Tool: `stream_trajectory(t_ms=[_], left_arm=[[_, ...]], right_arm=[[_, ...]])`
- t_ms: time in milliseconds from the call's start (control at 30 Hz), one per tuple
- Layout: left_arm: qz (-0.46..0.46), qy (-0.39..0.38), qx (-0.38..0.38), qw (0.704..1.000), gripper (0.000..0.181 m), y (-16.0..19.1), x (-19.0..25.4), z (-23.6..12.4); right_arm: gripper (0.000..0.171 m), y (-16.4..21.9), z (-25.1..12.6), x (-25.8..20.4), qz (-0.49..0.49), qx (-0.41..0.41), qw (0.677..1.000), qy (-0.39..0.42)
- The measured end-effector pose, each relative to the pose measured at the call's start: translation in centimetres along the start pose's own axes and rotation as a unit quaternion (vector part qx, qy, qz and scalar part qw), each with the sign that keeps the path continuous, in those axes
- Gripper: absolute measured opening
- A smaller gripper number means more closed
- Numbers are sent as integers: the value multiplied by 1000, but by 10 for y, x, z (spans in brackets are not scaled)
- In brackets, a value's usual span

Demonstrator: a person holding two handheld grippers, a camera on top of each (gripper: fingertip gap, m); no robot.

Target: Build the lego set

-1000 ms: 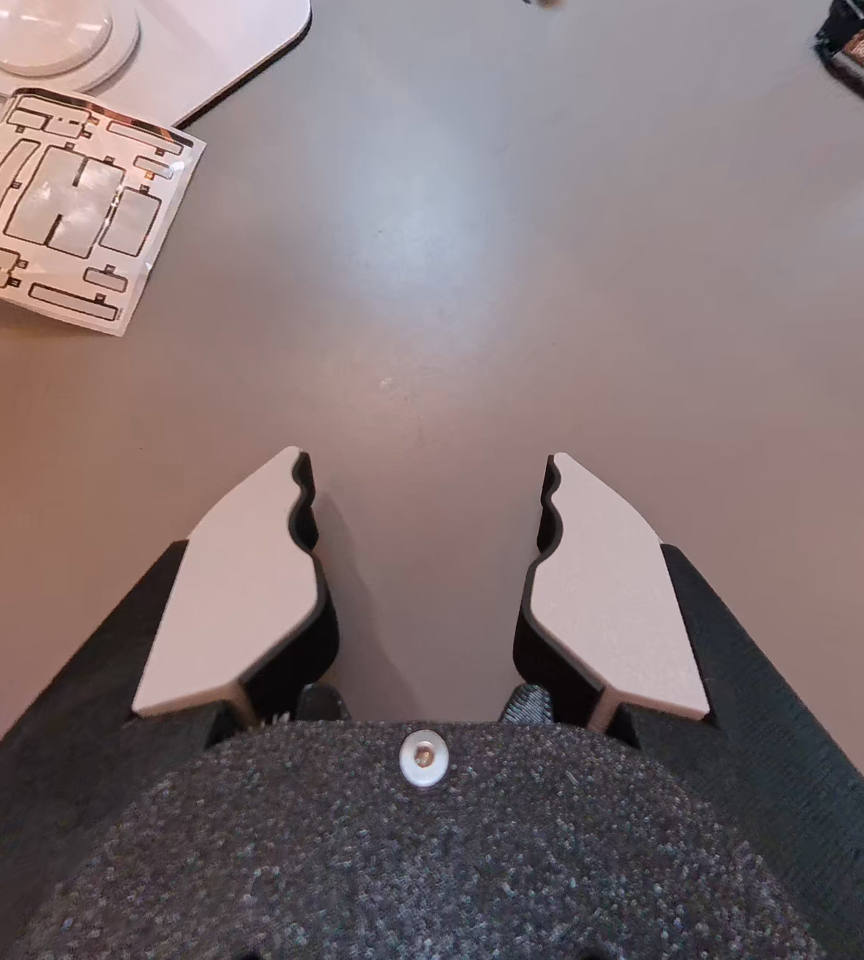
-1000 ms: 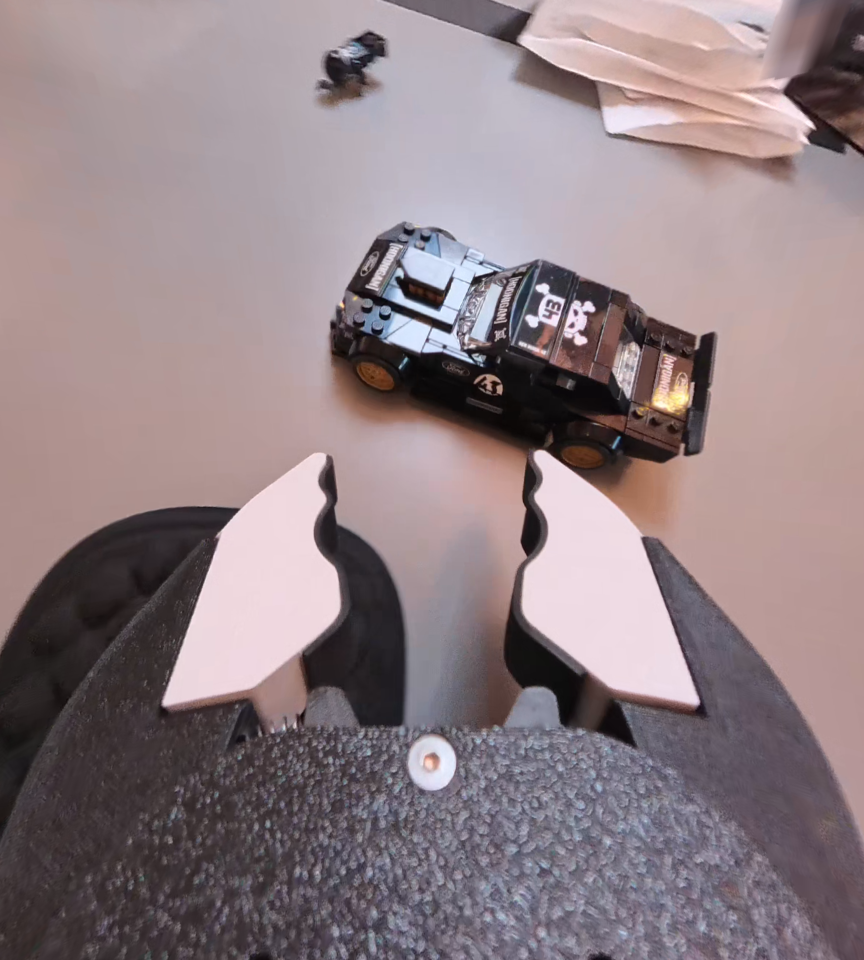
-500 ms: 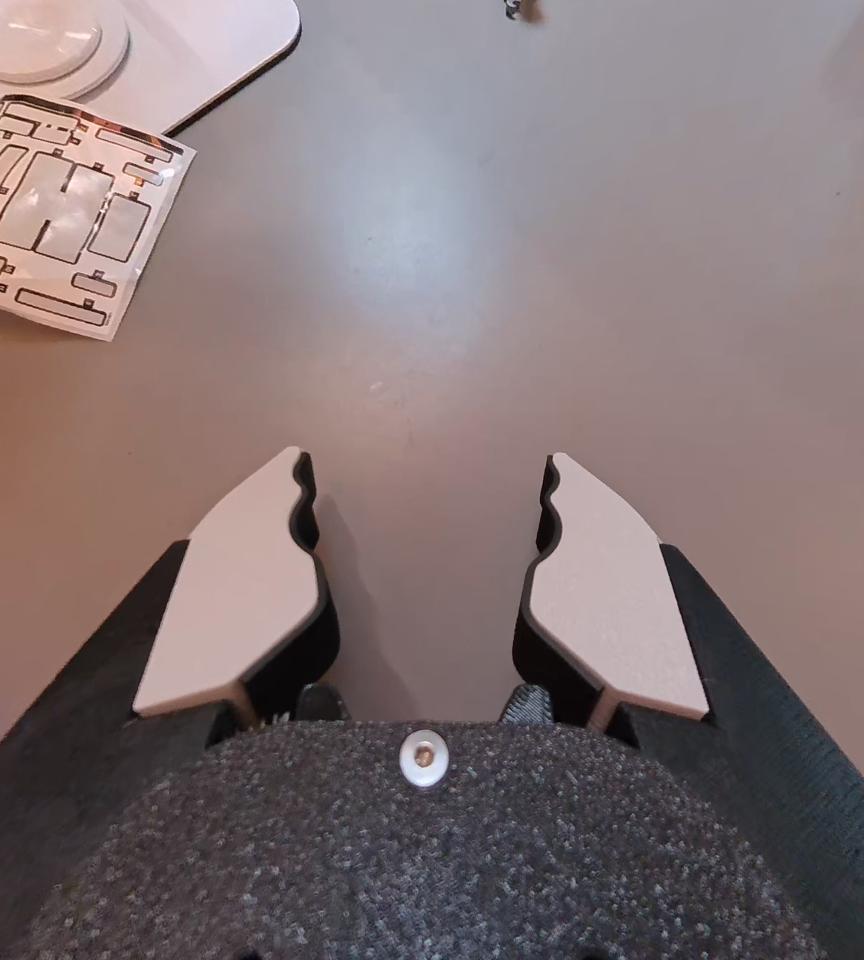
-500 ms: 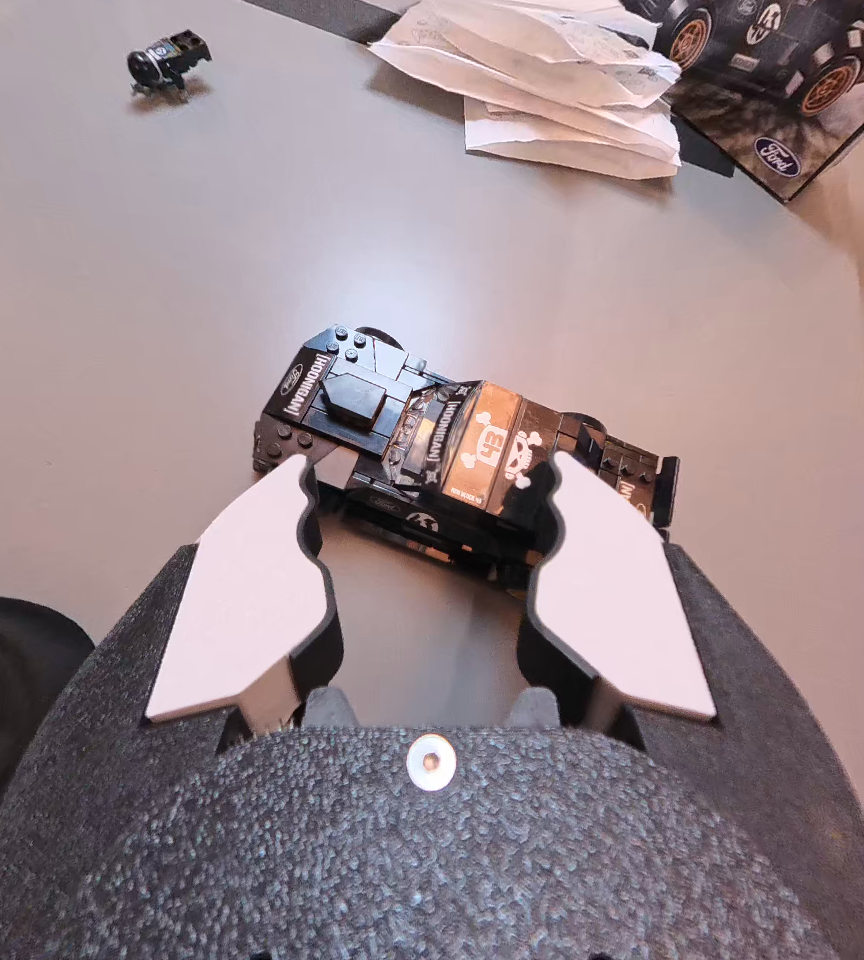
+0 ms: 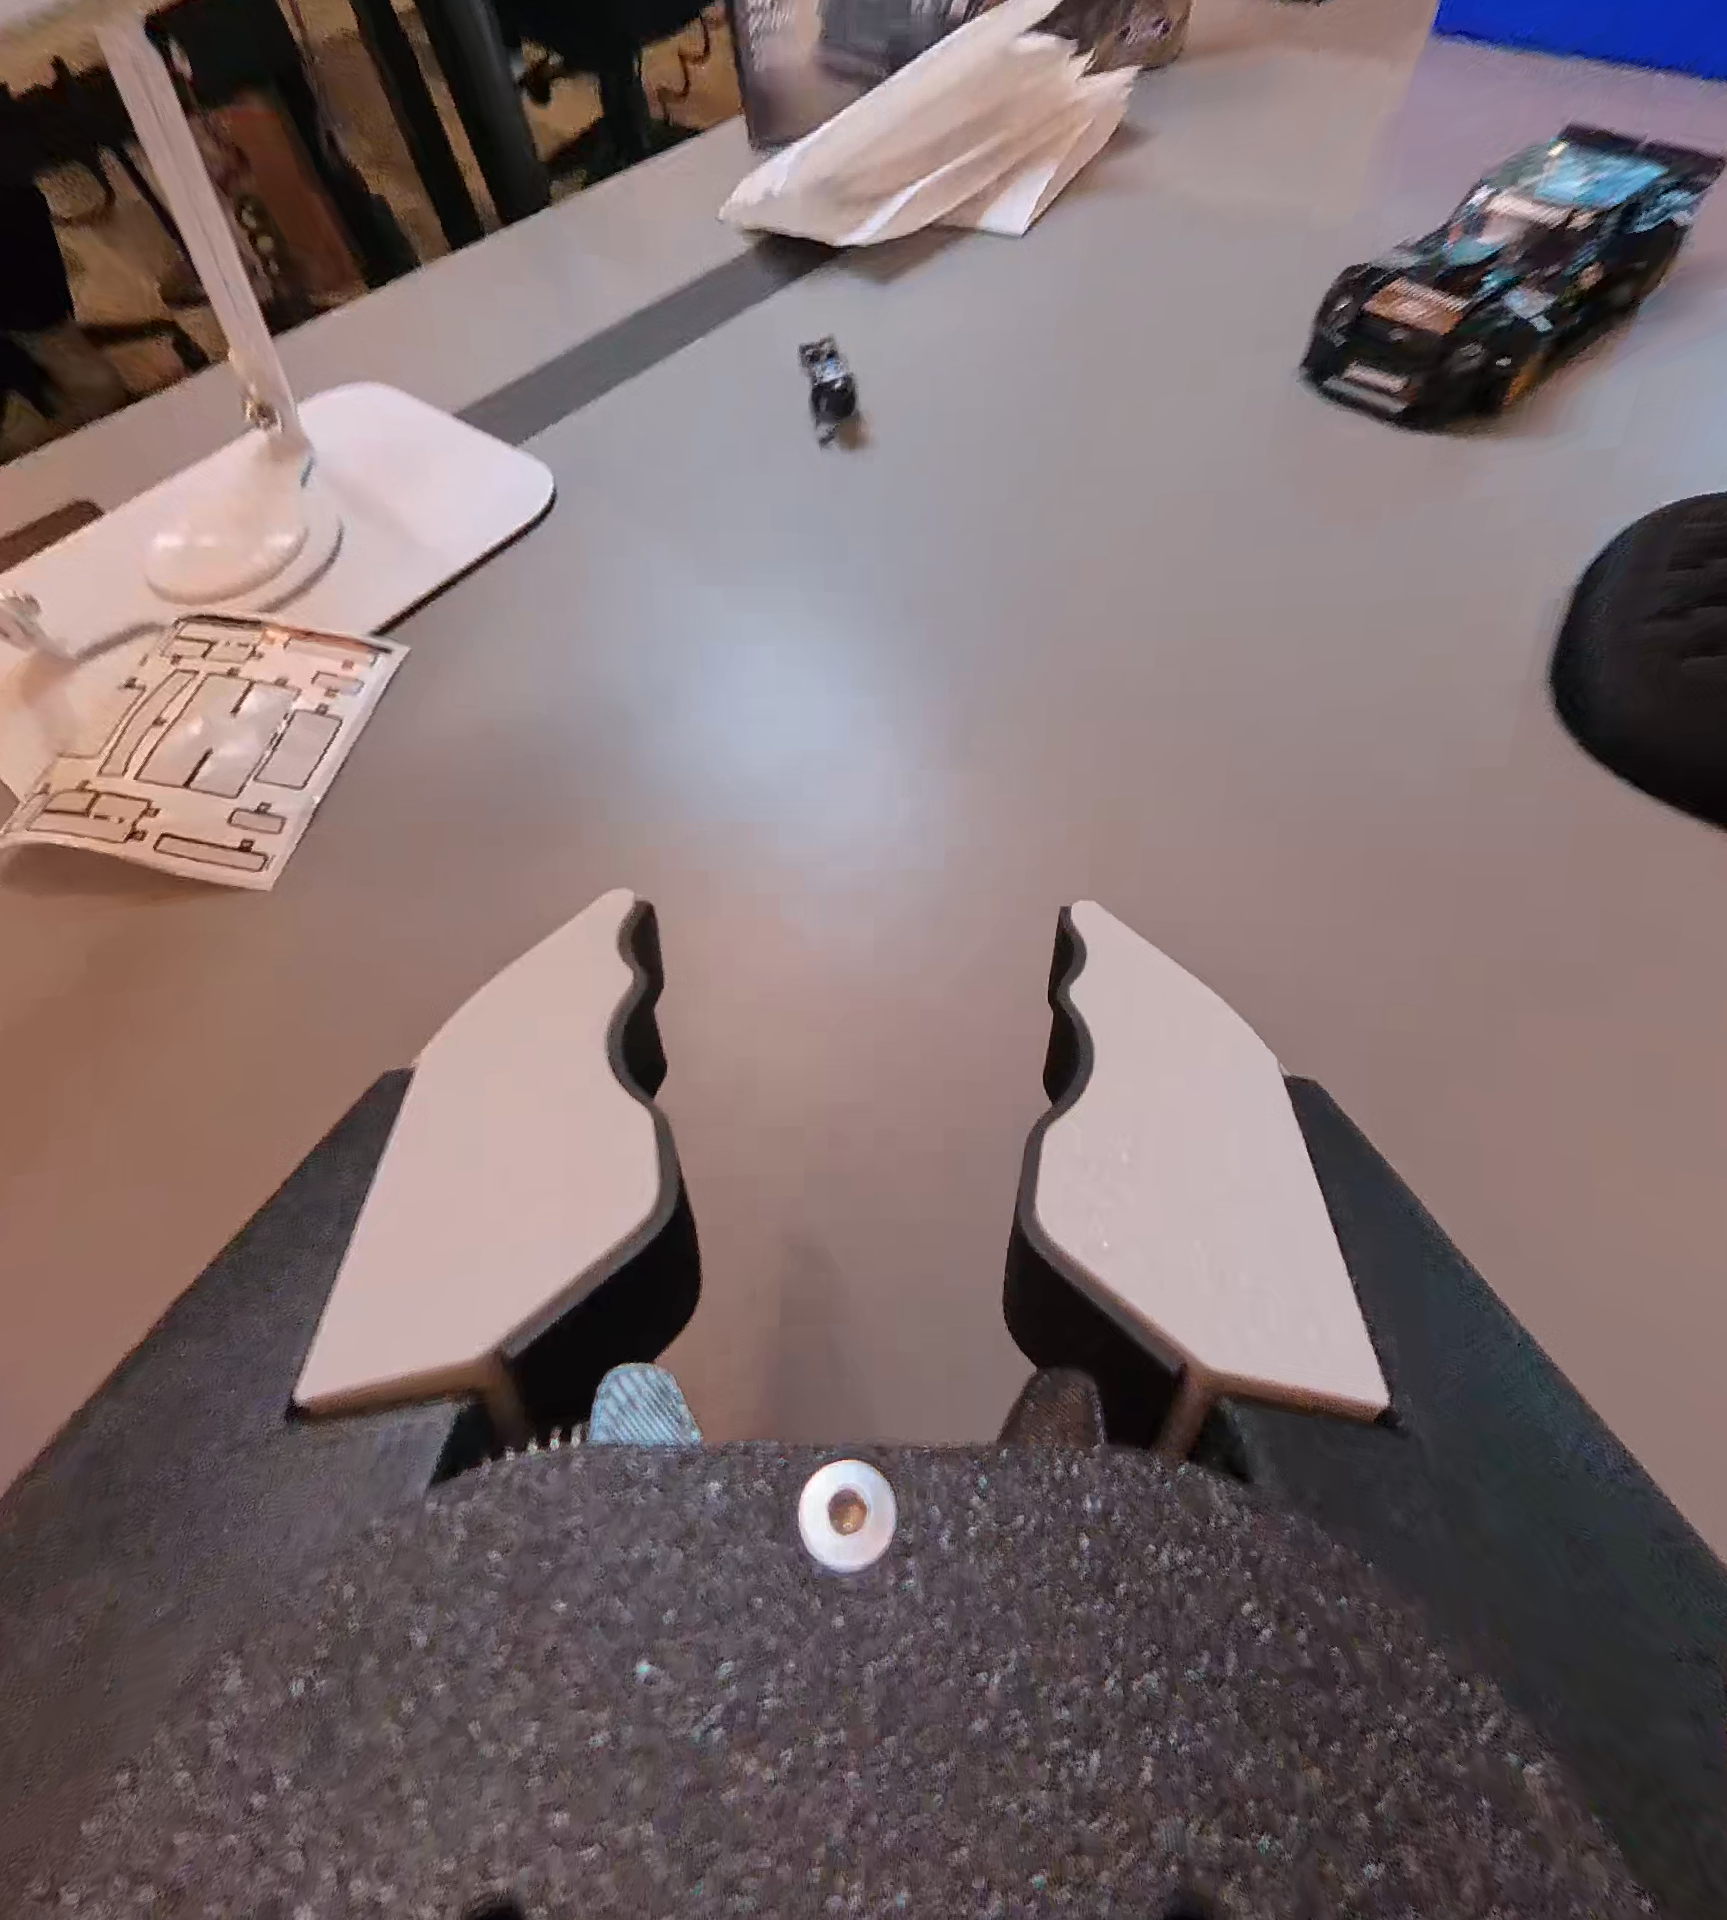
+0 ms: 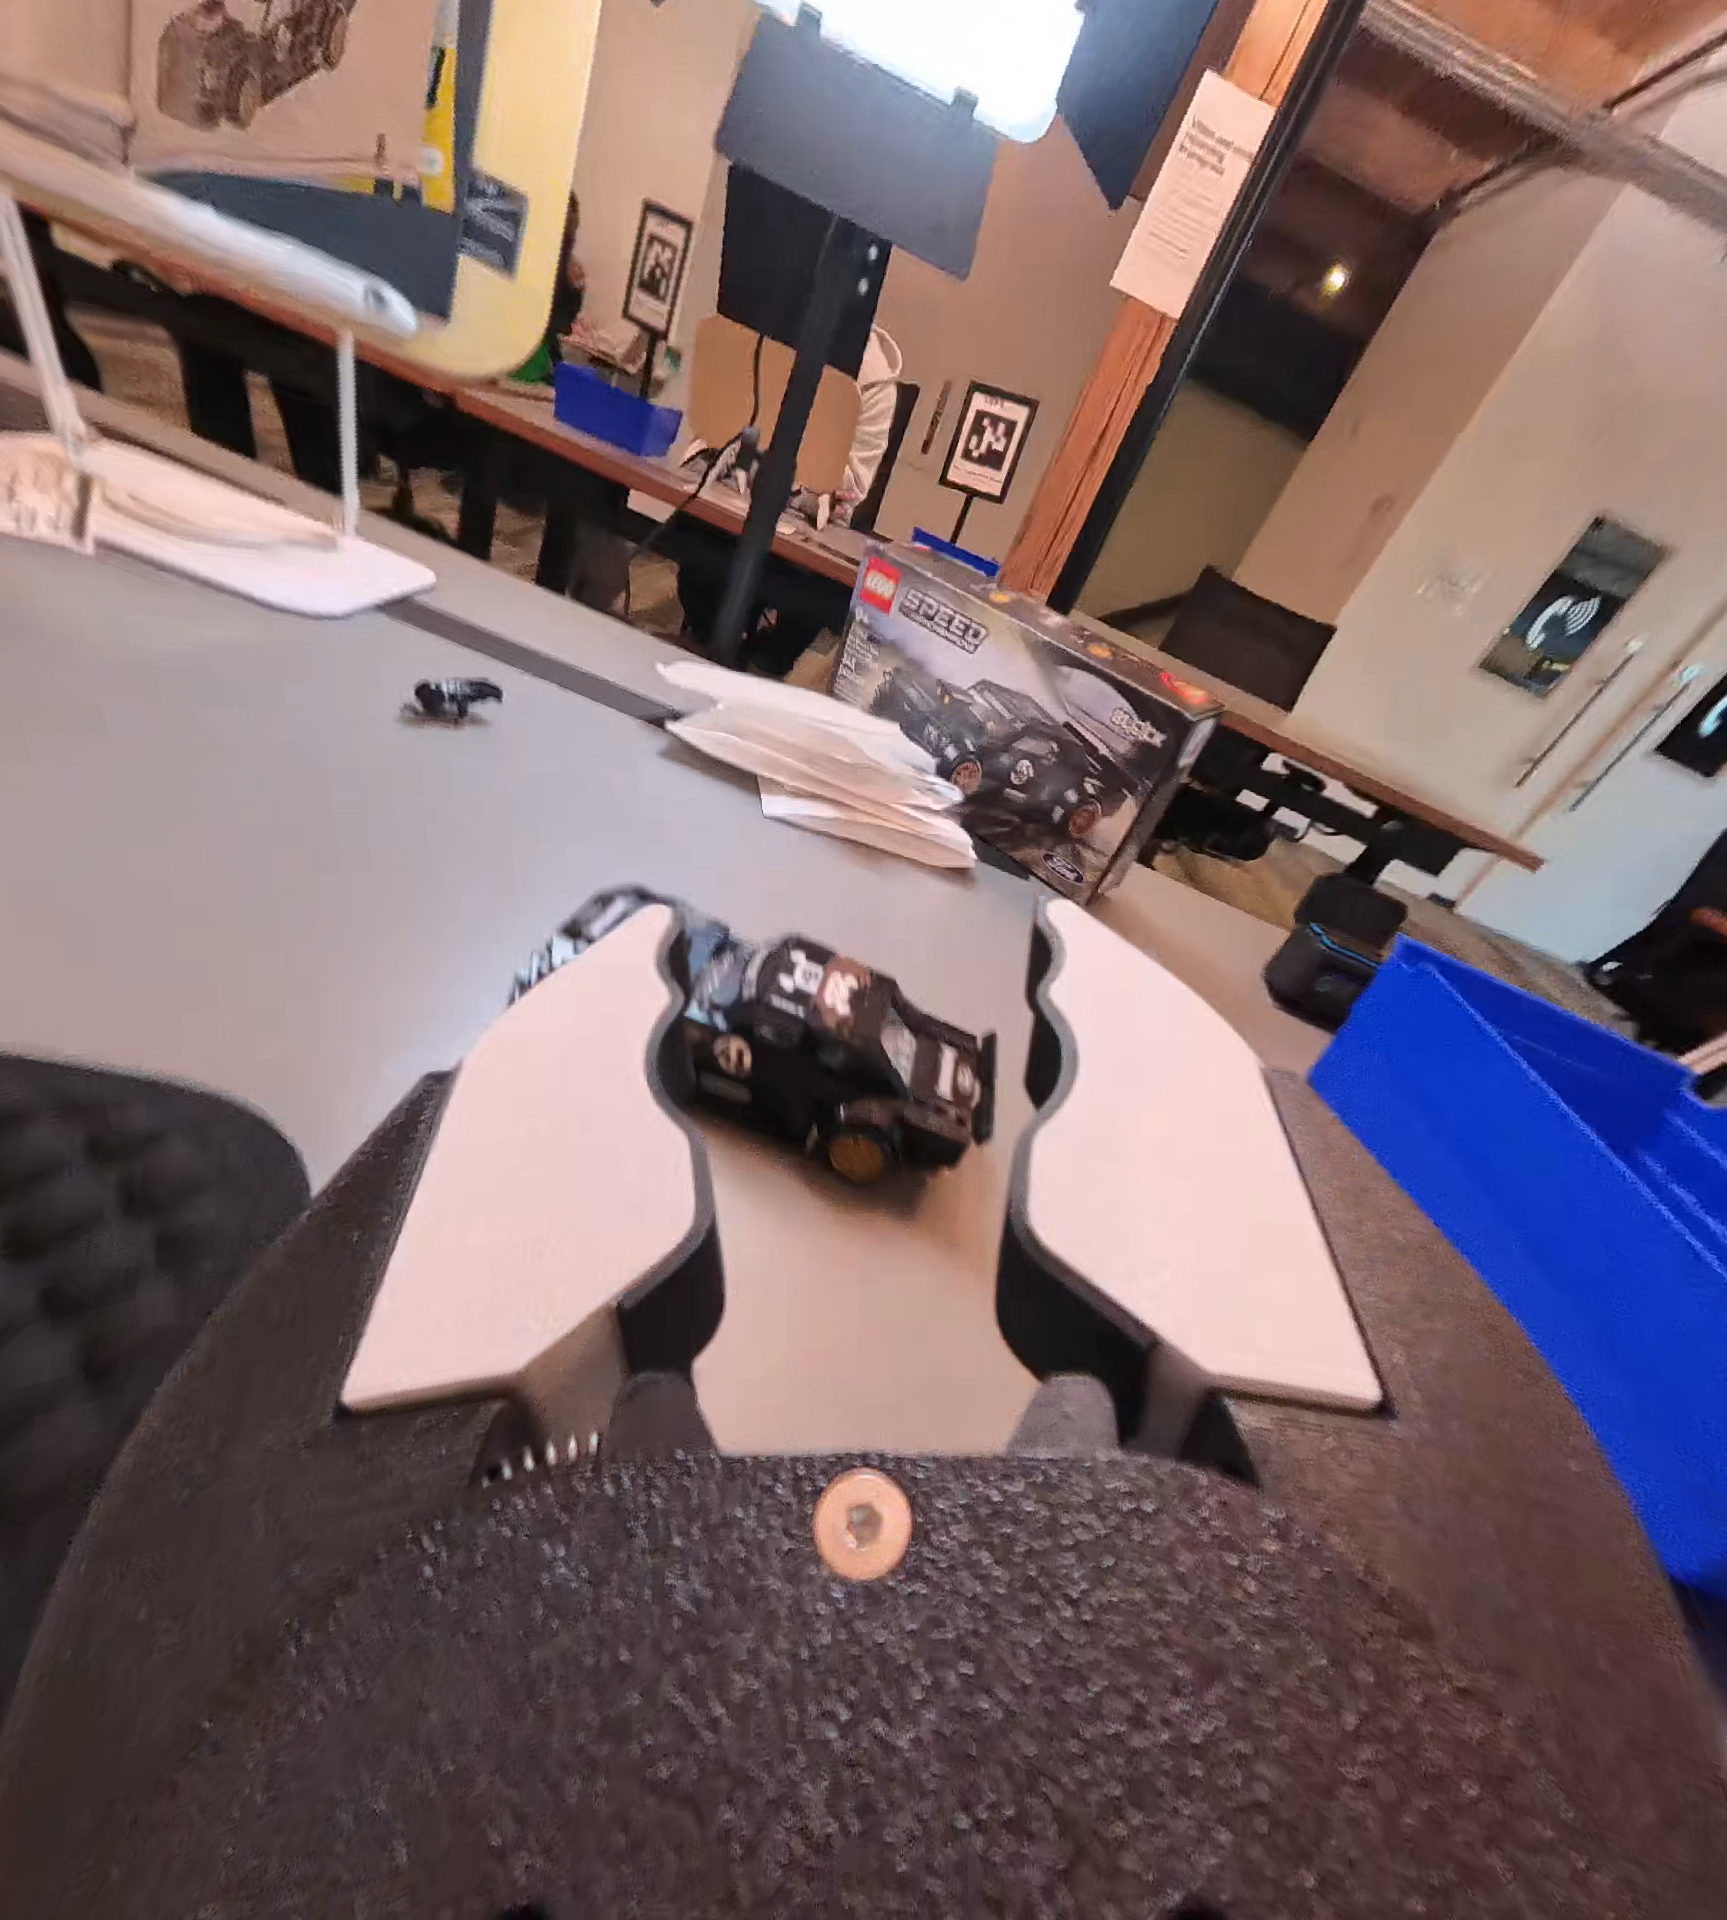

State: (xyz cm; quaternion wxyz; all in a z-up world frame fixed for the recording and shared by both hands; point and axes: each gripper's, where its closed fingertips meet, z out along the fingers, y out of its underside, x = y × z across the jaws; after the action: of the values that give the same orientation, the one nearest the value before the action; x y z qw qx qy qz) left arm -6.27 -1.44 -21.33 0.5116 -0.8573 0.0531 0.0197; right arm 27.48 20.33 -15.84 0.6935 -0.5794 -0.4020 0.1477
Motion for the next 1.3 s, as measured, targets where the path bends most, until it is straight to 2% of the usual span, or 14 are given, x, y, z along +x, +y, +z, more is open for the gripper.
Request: stream_trajectory(t_ms=[67,133,167,300,400,500,567,700,900,1133,1300], left_arm=[[3,2,14,1000,72,-3,12,-6],[-6,11,27,1000,72,-3,23,-10],[-12,14,33,999,72,-3,28,-11],[-23,9,29,999,73,5,33,-13],[-29,13,25,999,74,8,37,-11],[-23,17,23,999,75,8,42,-9],[-18,18,14,1000,78,11,45,-7],[-12,15,-14,1000,81,19,47,-1],[-17,1,-25,1000,80,22,42,1],[-16,-22,-40,999,79,27,34,-2],[-10,-32,-42,999,79,29,31,-5]], right_arm=[[48,18,-7,-2,-17,-27,999,-11],[1,31,-10,-4,-9,-39,999,-30],[0,34,-9,-4,3,-39,999,-35],[0,60,6,2,26,-99,995,-20],[25,73,21,-5,-4,-153,987,-56],[61,85,42,-10,-55,-210,969,-116],[73,88,54,-12,-83,-242,953,-164],[71,93,75,-16,-124,-291,917,-242],[56,108,89,-13,-198,-349,879,-258],[57,105,92,-24,-203,-357,870,-272],[56,78,103,-84,-213,-315,873,-307]])
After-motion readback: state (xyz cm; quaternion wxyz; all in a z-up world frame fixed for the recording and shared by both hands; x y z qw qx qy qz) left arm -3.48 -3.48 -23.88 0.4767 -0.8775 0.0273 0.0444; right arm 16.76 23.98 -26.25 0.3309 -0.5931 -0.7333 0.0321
